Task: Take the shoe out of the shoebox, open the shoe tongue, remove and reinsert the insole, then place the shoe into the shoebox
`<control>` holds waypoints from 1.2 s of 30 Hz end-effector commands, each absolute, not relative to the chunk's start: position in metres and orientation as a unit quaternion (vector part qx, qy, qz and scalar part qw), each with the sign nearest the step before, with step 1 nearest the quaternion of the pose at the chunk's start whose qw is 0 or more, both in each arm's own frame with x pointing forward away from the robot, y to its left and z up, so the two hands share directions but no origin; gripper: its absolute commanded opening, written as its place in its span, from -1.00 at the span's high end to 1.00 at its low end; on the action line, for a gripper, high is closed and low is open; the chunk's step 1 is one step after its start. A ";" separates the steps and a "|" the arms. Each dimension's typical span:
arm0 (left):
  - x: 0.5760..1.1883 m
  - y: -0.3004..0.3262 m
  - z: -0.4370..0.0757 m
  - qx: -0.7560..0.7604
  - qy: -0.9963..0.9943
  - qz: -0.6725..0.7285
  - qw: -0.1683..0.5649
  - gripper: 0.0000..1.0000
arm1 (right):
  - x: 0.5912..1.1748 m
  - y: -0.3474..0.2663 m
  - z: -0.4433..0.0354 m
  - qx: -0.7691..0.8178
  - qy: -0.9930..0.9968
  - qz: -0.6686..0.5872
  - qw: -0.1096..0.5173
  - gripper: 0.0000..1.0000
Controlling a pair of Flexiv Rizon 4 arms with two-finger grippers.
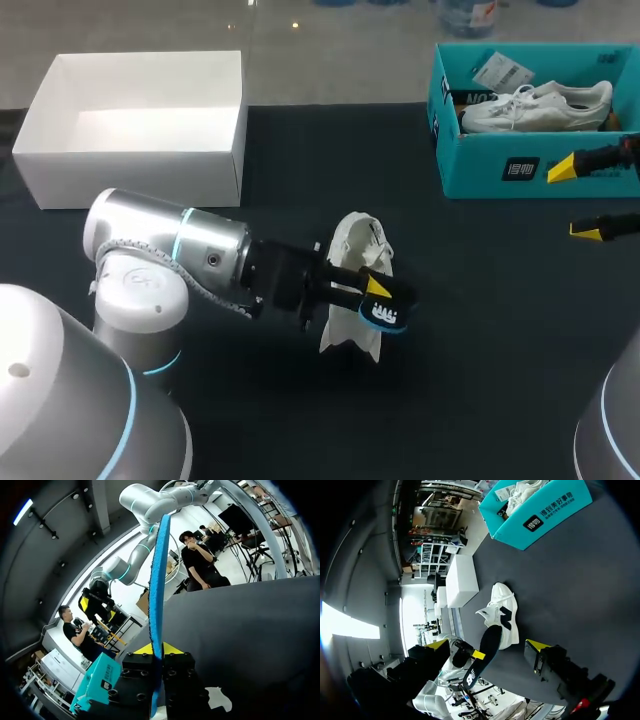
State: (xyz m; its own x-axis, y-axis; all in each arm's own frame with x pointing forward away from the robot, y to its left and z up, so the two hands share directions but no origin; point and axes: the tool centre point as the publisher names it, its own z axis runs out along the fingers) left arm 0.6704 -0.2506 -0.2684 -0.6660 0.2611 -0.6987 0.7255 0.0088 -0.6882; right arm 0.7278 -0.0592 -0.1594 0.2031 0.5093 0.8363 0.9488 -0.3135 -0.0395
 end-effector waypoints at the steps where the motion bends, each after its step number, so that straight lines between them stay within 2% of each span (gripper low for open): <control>1: 0.667 -0.248 -0.261 0.355 0.686 -0.603 0.199 1.00 | 0.728 -0.059 -0.160 -0.719 -0.507 -0.375 0.292 -1.00; 9: 0.663 -0.229 -0.237 0.345 0.691 -0.598 0.212 1.00 | 0.728 -0.059 -0.160 -0.719 -0.507 -0.375 0.292 -1.00; 25: 0.664 -0.239 -0.251 0.344 0.699 -0.591 0.209 1.00 | 0.728 -0.059 -0.160 -0.719 -0.507 -0.375 0.292 -1.00; 36: 0.659 -0.219 -0.228 0.323 0.725 -0.577 0.191 1.00 | 0.728 -0.059 -0.160 -0.719 -0.507 -0.375 0.292 -1.00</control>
